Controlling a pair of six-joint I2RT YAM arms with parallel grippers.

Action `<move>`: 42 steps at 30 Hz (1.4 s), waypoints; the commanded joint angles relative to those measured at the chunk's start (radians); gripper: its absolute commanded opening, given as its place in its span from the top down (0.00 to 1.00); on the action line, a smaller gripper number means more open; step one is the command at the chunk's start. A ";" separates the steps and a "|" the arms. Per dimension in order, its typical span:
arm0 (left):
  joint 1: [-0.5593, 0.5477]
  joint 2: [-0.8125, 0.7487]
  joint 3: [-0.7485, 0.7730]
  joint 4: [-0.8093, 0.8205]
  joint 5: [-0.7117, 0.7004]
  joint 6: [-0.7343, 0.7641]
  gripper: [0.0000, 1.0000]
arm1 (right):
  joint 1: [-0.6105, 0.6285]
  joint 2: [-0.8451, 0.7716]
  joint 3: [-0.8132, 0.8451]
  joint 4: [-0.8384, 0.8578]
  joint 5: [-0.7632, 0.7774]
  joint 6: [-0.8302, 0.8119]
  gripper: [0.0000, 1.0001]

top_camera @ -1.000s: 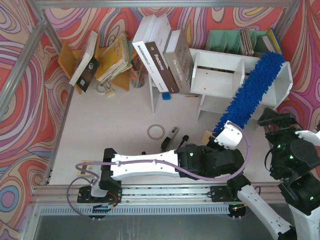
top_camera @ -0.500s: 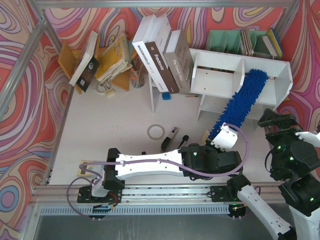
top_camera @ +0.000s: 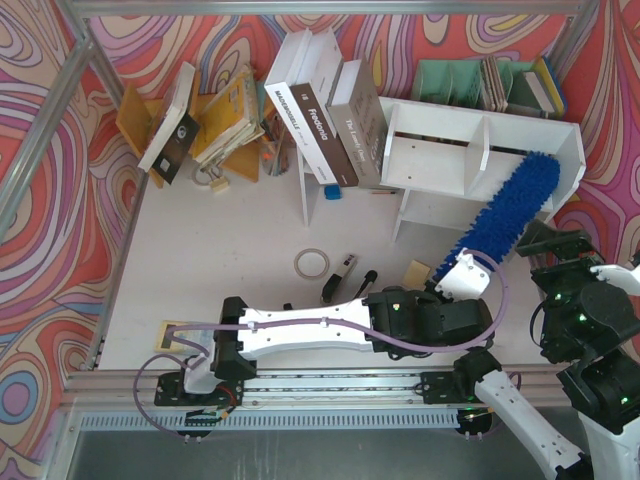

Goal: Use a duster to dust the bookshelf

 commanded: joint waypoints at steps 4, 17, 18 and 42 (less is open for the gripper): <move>-0.002 0.025 0.075 0.095 0.039 0.100 1.00 | 0.000 -0.008 -0.007 -0.010 0.014 0.019 0.01; 0.007 -0.061 -0.009 -0.178 -0.133 -0.221 1.00 | -0.001 -0.026 -0.028 -0.003 0.022 0.010 0.01; 0.007 -0.066 -0.017 -0.170 -0.134 -0.224 1.00 | -0.001 -0.027 -0.029 -0.003 0.021 0.012 0.01; 0.014 -0.073 0.145 -0.024 -0.239 0.023 1.00 | -0.001 -0.027 -0.013 -0.012 0.026 0.004 0.01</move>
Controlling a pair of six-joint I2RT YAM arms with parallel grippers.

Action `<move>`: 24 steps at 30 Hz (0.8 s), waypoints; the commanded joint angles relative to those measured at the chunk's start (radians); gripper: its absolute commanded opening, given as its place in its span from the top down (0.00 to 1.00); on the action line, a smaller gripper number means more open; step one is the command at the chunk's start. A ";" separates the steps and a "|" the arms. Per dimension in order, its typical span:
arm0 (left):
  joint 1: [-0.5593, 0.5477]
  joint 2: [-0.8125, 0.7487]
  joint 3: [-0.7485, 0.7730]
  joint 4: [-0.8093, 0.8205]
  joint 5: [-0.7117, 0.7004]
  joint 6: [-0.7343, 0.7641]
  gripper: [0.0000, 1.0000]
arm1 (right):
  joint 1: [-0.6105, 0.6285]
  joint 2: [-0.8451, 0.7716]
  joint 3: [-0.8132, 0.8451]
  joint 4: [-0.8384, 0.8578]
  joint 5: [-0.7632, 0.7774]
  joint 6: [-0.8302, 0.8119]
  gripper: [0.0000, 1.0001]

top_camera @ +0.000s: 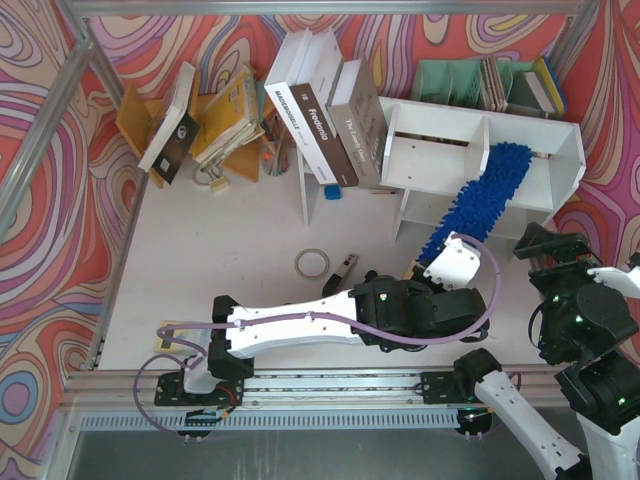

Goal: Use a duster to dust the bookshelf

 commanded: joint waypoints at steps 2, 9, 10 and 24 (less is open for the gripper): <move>-0.007 -0.081 0.004 0.085 -0.113 0.010 1.00 | 0.000 -0.009 0.008 0.002 0.026 -0.006 0.01; -0.024 -0.131 -0.035 0.045 -0.144 -0.036 1.00 | 0.000 -0.005 0.003 0.010 0.023 -0.007 0.01; -0.024 -0.144 -0.054 0.053 -0.148 -0.039 1.00 | -0.001 -0.005 0.004 0.010 0.021 -0.006 0.01; -0.021 -0.156 -0.159 0.150 -0.016 -0.025 1.00 | 0.000 0.002 0.017 0.000 0.014 0.002 0.01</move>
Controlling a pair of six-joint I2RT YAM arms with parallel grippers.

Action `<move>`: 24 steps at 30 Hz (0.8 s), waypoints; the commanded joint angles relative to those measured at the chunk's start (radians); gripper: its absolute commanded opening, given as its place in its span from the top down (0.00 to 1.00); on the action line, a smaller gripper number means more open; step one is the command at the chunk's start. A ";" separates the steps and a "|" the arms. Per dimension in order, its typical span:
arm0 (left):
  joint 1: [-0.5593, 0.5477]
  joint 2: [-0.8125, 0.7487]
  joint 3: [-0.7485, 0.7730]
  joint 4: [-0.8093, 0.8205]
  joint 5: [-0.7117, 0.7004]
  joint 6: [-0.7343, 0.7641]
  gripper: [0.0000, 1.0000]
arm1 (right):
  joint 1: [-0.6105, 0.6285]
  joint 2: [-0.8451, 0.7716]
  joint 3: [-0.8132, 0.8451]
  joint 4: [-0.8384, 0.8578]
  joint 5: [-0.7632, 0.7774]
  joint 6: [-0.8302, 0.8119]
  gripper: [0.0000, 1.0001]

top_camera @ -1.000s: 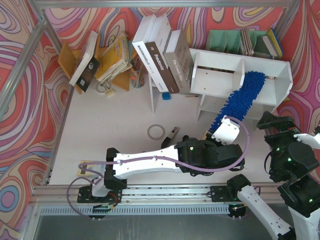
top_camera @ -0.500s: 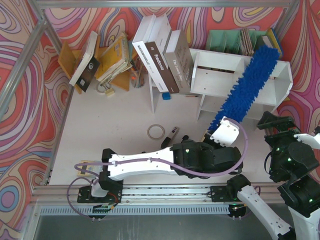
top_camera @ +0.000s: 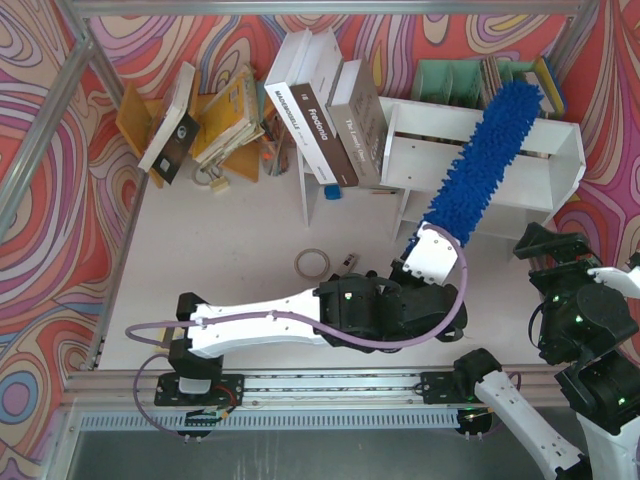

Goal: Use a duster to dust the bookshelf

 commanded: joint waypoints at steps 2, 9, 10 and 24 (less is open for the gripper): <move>0.001 0.050 0.021 0.045 0.068 -0.002 1.00 | -0.001 0.000 0.013 -0.002 0.012 0.003 0.01; 0.016 0.098 -0.012 0.013 0.124 -0.051 1.00 | 0.000 -0.006 0.006 -0.005 0.015 0.005 0.01; 0.022 0.095 -0.034 0.016 0.138 -0.065 1.00 | 0.000 -0.007 0.005 -0.005 0.015 0.005 0.01; -0.013 -0.020 -0.304 0.171 0.176 0.028 1.00 | 0.000 -0.016 -0.010 0.001 0.028 -0.007 0.01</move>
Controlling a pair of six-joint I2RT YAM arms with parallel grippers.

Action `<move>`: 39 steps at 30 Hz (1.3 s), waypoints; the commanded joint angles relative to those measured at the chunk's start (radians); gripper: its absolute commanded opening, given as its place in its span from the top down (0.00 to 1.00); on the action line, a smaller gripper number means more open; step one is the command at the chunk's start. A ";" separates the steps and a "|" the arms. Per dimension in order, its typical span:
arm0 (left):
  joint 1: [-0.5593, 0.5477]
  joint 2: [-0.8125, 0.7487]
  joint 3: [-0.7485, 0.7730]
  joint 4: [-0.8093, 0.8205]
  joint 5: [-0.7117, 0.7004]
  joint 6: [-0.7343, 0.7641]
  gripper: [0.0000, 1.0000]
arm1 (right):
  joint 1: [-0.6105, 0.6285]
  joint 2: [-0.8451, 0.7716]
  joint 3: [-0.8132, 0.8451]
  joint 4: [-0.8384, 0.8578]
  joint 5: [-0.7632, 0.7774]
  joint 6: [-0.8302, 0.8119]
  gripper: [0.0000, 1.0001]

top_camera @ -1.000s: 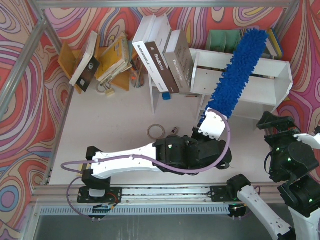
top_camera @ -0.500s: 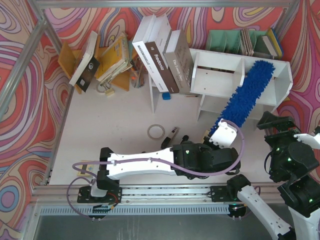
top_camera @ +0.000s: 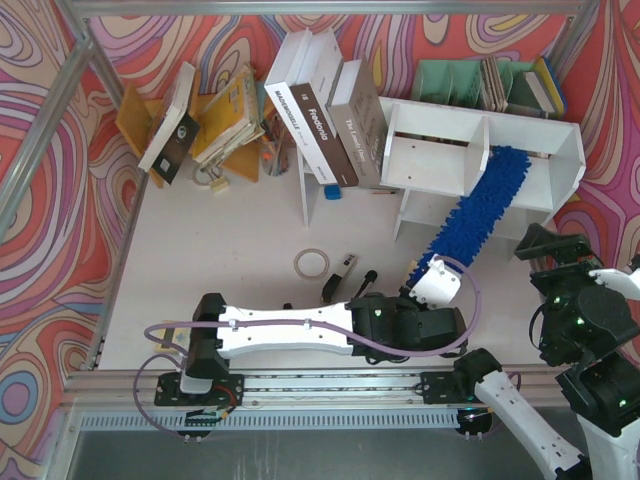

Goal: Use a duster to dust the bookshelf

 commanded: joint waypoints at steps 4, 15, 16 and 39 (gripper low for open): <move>-0.045 -0.147 -0.222 0.192 -0.037 0.161 1.00 | 0.000 0.003 -0.007 0.011 0.029 -0.014 0.01; -0.053 -0.417 -0.654 0.601 -0.114 0.527 1.00 | -0.001 0.044 -0.026 0.112 0.042 -0.092 0.01; -0.053 -0.437 -0.683 0.640 -0.102 0.569 1.00 | 0.000 0.051 -0.023 0.120 0.044 -0.094 0.01; 0.130 -0.321 -0.626 0.830 0.078 1.041 1.00 | 0.000 0.259 0.010 0.248 0.075 -0.317 0.01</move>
